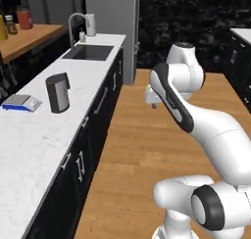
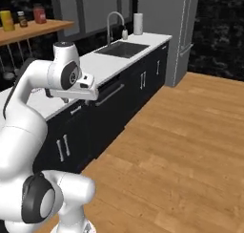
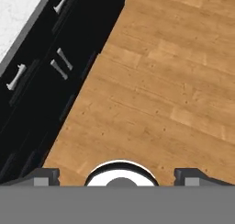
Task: Navigate to the toaster oven.
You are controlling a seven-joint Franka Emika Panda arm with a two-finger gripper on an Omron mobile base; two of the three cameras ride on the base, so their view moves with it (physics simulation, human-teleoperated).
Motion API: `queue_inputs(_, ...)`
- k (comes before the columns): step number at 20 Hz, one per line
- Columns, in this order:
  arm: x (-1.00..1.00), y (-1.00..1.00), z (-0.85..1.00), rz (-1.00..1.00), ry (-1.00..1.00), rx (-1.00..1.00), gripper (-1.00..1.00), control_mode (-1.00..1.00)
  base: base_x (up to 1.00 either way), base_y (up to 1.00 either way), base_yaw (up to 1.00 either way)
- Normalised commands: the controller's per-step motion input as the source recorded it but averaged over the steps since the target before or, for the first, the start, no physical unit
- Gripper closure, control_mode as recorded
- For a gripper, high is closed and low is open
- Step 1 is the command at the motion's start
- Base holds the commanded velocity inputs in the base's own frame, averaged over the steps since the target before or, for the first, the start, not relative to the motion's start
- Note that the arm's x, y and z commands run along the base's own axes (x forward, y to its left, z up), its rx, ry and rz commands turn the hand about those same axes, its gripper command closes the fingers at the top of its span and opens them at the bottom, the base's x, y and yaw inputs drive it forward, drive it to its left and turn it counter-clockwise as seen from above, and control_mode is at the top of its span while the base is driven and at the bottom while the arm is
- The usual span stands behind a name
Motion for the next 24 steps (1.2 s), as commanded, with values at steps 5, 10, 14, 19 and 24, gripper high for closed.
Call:
queue_inputs(5,0.00,0.00,0.00,0.00,0.00,0.00,-1.00,1.00,0.45,-0.28,-0.55)
queue_inputs(10,0.00,0.00,0.00,0.00,0.00,0.00,-1.00,1.00,0.37,0.00,-0.68)
queue_inputs(14,0.00,0.00,0.00,0.00,0.00,0.00,-1.00,1.00,0.37,-0.02,-0.64)
queue_inputs(19,0.00,0.00,0.00,0.00,0.00,0.00,-1.00,1.00,0.55,0.00,-0.57)
queue_inputs(24,0.00,0.00,0.00,0.00,0.00,0.00,-1.00,1.00,0.59,0.00,-0.53)
